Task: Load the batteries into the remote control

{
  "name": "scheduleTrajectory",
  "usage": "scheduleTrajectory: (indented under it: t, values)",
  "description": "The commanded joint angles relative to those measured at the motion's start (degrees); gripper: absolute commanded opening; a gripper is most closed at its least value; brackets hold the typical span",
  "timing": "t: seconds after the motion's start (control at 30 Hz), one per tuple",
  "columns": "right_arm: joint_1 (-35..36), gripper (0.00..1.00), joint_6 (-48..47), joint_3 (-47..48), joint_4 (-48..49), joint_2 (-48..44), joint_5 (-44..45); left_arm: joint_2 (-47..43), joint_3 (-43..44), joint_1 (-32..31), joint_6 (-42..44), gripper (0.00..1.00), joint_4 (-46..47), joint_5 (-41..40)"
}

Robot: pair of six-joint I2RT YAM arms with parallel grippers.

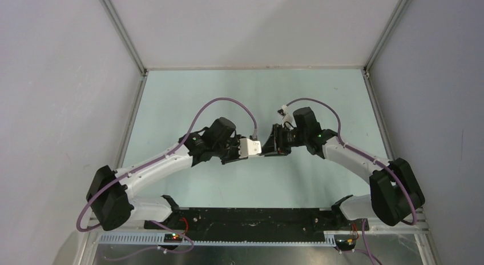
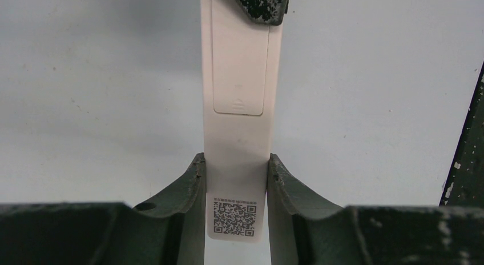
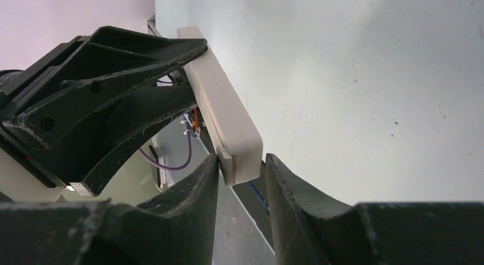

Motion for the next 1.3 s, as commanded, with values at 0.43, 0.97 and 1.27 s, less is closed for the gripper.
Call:
scheduleTrajectory:
  t: [0.43,0.97,1.27]
  values:
    - [0.75,0.65,-1.08,2.59,-0.14,-0.17,2.74,-0.08,3.51,0.13,0.60,0.00,1.32,0.11]
    - [2.58,0.76,0.43,3.86,4.92,2.92,3.76,-0.07,3.36,0.12,0.17,0.00,1.08,0.97]
    - [2.72,0.57,0.46,3.88,4.97,4.35,6.36,-0.75,2.95,0.16,0.16,0.00,0.59,2.23]
